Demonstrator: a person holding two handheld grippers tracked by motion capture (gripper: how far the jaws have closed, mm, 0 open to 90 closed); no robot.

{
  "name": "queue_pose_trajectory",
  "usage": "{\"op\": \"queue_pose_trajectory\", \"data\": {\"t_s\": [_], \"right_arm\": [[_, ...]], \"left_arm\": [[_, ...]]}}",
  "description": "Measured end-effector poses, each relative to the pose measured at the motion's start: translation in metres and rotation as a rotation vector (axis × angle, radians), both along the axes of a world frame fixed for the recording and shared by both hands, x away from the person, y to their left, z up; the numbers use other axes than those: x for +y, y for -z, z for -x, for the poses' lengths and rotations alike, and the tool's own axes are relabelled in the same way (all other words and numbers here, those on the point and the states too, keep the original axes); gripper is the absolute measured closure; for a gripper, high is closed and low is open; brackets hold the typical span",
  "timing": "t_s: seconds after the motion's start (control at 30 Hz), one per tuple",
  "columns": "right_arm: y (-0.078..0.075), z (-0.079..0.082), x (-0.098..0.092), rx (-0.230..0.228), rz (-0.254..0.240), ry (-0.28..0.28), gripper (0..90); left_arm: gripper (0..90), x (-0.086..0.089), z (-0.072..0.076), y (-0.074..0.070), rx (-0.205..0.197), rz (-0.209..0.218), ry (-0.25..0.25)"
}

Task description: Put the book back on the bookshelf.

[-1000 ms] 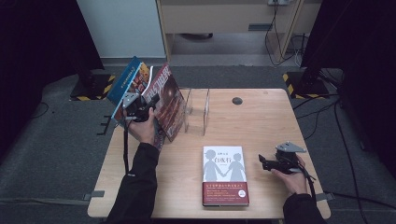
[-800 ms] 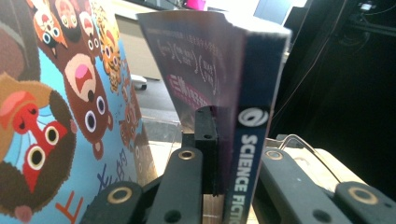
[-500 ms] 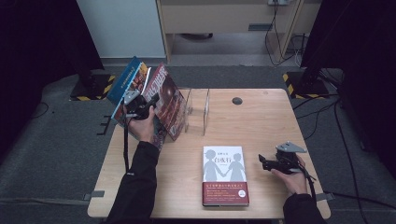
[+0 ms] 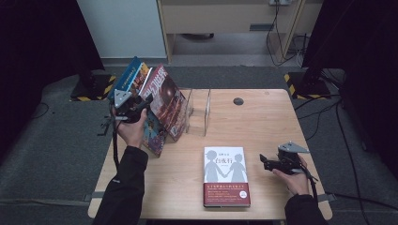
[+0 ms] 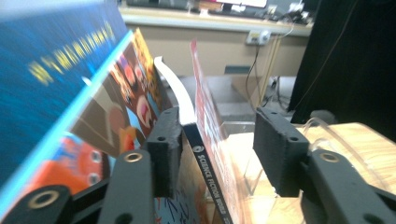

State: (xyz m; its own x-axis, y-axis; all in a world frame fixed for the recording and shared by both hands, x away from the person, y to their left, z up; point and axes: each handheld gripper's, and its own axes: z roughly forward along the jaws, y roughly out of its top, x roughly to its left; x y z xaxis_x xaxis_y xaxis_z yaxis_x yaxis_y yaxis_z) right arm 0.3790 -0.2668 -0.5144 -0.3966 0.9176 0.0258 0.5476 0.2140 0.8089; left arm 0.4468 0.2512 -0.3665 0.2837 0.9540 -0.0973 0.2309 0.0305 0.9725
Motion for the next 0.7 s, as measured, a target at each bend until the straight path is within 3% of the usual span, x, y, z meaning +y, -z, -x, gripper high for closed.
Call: {"op": "queue_pose_trajectory", "data": {"t_s": [0.23, 0.37, 0.57, 0.7], "right_arm": [[-0.007, 0.002, 0.002, -0.008, -0.034, -0.003, 14.0], [-0.013, 0.005, 0.004, -0.016, -0.061, -0.016, 13.9], [-0.022, 0.009, 0.011, -0.036, -0.095, -0.046, 14.0], [-0.028, 0.012, 0.018, -0.038, -0.118, -0.077, 14.4]], "left_arm": [[47.2, 0.005, 0.029, -0.017, -0.03, -0.006, 0.049], [45.9, 0.003, 0.044, -0.02, -0.036, -0.005, 0.091], [44.2, -0.008, 0.063, -0.009, -0.001, 0.009, 0.178], [42.7, -0.015, 0.076, 0.01, 0.033, -0.005, 0.217]]}}
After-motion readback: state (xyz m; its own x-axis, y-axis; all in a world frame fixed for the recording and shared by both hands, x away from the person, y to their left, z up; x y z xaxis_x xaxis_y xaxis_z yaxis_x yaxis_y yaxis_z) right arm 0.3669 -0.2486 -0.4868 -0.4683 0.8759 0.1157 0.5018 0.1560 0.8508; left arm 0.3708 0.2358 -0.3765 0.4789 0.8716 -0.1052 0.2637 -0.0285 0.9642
